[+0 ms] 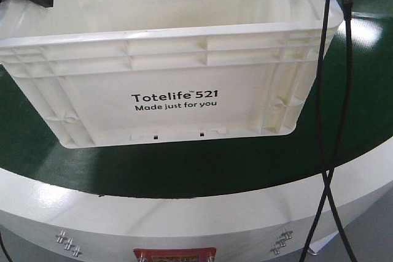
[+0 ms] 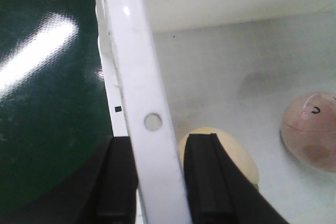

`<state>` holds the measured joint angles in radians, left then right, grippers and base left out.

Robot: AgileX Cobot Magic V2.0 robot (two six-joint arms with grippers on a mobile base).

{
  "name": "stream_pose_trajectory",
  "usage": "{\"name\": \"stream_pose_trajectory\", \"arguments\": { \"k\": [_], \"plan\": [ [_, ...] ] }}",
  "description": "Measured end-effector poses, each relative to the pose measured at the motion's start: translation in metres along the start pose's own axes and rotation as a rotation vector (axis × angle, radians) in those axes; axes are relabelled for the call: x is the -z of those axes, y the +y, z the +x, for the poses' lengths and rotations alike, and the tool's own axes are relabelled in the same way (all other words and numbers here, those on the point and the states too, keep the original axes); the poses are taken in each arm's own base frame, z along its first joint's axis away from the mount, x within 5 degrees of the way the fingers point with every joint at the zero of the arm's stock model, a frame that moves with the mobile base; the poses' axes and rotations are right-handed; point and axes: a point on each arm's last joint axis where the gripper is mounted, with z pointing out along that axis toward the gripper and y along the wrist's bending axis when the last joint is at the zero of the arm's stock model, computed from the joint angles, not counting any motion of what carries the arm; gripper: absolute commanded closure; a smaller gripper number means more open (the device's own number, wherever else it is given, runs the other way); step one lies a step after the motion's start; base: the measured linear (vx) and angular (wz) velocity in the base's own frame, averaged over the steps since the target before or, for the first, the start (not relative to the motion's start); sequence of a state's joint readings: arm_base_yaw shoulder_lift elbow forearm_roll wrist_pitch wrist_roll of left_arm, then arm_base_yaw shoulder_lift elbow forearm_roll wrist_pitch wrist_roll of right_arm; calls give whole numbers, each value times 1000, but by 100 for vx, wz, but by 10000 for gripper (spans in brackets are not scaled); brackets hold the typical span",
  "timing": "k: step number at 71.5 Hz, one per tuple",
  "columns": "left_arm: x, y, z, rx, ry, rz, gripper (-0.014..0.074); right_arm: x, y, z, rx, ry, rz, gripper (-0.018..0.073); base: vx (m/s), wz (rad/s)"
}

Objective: Place moving items into box and shelve
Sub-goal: 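Lift the crate with both grippers toward the robot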

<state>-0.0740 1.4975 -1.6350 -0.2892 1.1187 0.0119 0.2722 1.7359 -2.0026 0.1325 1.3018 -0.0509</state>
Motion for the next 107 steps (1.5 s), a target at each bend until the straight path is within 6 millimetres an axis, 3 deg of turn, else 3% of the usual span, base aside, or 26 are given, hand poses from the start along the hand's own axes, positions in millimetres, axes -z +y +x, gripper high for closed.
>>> {"name": "stream_pose_trajectory", "arguments": {
  "k": [107],
  "plan": [
    [0, 0, 0, 2, -3, 1, 613, 0, 0, 0, -1, 0, 1, 570, -3, -1]
  ]
}}
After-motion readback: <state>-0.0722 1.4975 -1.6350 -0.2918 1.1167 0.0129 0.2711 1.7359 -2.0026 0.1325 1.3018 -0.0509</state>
